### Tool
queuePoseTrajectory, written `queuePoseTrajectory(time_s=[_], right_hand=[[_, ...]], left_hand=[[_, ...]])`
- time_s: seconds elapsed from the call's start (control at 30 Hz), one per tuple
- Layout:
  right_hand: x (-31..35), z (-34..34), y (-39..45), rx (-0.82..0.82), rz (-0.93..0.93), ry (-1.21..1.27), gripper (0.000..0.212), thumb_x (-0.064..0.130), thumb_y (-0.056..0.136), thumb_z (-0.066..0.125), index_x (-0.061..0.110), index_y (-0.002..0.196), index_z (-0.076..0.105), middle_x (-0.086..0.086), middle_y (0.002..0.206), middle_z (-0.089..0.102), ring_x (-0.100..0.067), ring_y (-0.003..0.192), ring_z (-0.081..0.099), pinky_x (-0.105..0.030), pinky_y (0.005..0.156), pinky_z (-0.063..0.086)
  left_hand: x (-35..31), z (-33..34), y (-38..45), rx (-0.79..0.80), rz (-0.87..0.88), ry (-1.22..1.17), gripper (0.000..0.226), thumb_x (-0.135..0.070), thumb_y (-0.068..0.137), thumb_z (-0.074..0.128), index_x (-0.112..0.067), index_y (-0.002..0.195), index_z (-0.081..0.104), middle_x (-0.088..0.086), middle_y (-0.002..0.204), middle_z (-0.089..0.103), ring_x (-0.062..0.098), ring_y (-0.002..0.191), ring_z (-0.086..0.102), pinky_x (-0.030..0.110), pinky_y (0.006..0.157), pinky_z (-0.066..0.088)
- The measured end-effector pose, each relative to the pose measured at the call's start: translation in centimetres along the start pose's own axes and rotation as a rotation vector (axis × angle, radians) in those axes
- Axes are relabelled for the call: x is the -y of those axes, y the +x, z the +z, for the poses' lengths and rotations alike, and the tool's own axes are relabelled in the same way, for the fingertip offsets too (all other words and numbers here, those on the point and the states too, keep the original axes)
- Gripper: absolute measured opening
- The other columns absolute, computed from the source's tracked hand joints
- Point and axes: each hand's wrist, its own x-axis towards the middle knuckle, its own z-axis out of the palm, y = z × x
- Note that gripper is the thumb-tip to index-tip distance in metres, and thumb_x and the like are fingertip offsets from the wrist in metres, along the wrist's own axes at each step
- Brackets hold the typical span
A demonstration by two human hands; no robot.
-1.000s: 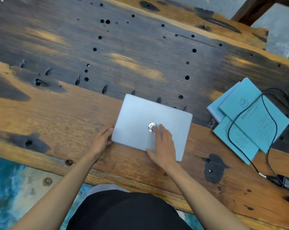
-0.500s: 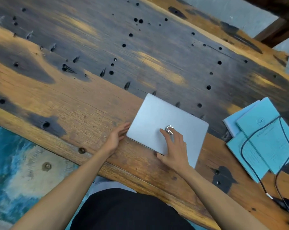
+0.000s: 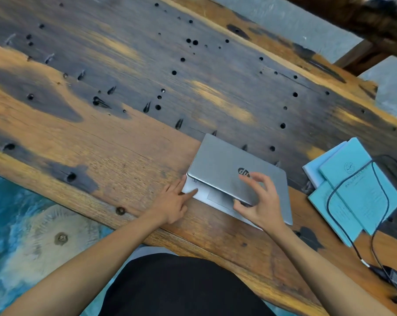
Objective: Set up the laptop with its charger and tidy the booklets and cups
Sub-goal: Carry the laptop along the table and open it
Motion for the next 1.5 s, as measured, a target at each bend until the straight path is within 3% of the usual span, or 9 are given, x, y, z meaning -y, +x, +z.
queuePoseTrajectory(time_s=[0.13,0.27,0.4,0.57,0.7,0.87,1.0,1.17,1.5], right_hand=[[0.5,-1.3,0.6,-0.032,-0.007,-0.002,0.061,0.030,0.068,0.083,0.026,0.127,0.070,-0.002,0.129,0.056,-0.017,0.123,0.055,-0.028,0.101,0.047],[1.2,-1.8,0.6,-0.085,-0.015,-0.004,0.055,0.025,0.069,0.086,0.022,0.122,0.073,-0.003,0.123,0.060,-0.020,0.116,0.060,-0.035,0.097,0.051],[1.7,-2.6,1.0,-0.197,-0.057,-0.046,0.045,0.021,0.072,0.087,0.016,0.115,0.077,-0.006,0.114,0.066,-0.026,0.103,0.064,-0.042,0.088,0.053],[2.0,-4.9,3.6,-0.319,-0.074,-0.226,0.034,0.030,0.082,0.082,0.019,0.114,0.077,-0.001,0.108,0.072,-0.026,0.102,0.065,-0.050,0.083,0.049],[2.3,-5.7,6.1,-0.456,0.066,-0.284,0.033,0.038,0.090,0.076,0.025,0.120,0.074,0.007,0.111,0.075,-0.023,0.114,0.061,-0.053,0.096,0.046],[2.8,-3.7,8.6,-0.532,0.279,-0.327,0.029,0.039,0.098,0.064,0.036,0.127,0.070,0.015,0.128,0.070,-0.019,0.140,0.046,-0.067,0.117,0.010],[2.7,-1.8,10.2,-0.535,0.321,-0.401,0.041,0.028,0.104,0.055,0.039,0.143,0.056,0.007,0.155,0.050,-0.023,0.150,0.035,-0.057,0.119,0.015],[1.8,-0.9,11.7,-0.529,0.345,-0.461,0.048,0.040,0.107,0.038,0.041,0.155,0.036,0.001,0.169,0.026,-0.025,0.157,0.017,-0.056,0.123,0.010],[-0.6,-1.1,15.6,-0.548,0.321,-0.505,0.056,0.047,0.103,0.045,0.037,0.157,0.034,-0.007,0.168,0.025,-0.033,0.156,0.017,-0.059,0.123,0.010]], left_hand=[[-1.3,0.1,-0.5,0.030,-0.016,0.147,0.068,-0.041,0.101,0.035,-0.042,0.158,-0.002,0.023,0.162,-0.024,0.035,0.154,-0.006,0.047,0.123,0.004],[-2.3,-0.6,-0.6,0.034,-0.015,0.320,0.069,-0.040,0.102,0.035,-0.034,0.160,-0.002,0.021,0.165,-0.019,0.035,0.154,-0.008,0.048,0.124,0.007],[-2.5,-2.1,0.2,0.074,0.189,0.469,0.061,-0.027,0.104,0.039,-0.017,0.160,0.019,-0.002,0.169,-0.007,0.028,0.155,-0.010,0.050,0.122,0.017],[-3.0,-4.3,1.7,0.163,0.387,0.608,0.046,-0.023,0.105,0.038,-0.010,0.149,0.046,-0.002,0.169,-0.010,0.024,0.155,-0.012,0.047,0.124,0.013],[-2.4,-5.4,3.1,0.246,0.491,0.702,0.050,-0.016,0.107,0.032,-0.005,0.156,0.027,0.003,0.168,-0.014,0.023,0.155,-0.011,0.046,0.125,0.011],[0.7,-6.4,4.2,0.349,0.563,0.753,0.061,-0.024,0.108,0.025,-0.020,0.160,-0.007,0.000,0.166,-0.025,0.020,0.153,-0.018,0.044,0.126,0.002],[2.2,-5.6,4.5,0.307,0.583,0.763,0.072,-0.047,0.105,0.022,-0.023,0.156,-0.022,-0.001,0.164,-0.029,0.019,0.152,-0.023,0.045,0.125,-0.004],[2.9,-4.2,4.3,0.235,0.588,0.742,0.083,-0.062,0.100,0.021,-0.021,0.154,-0.027,0.002,0.161,-0.035,0.022,0.149,-0.030,0.048,0.124,-0.006],[3.8,-3.1,5.0,0.250,0.589,0.655,0.086,-0.070,0.096,0.015,-0.025,0.151,-0.033,0.000,0.157,-0.042,0.022,0.144,-0.038,0.047,0.119,-0.019]])
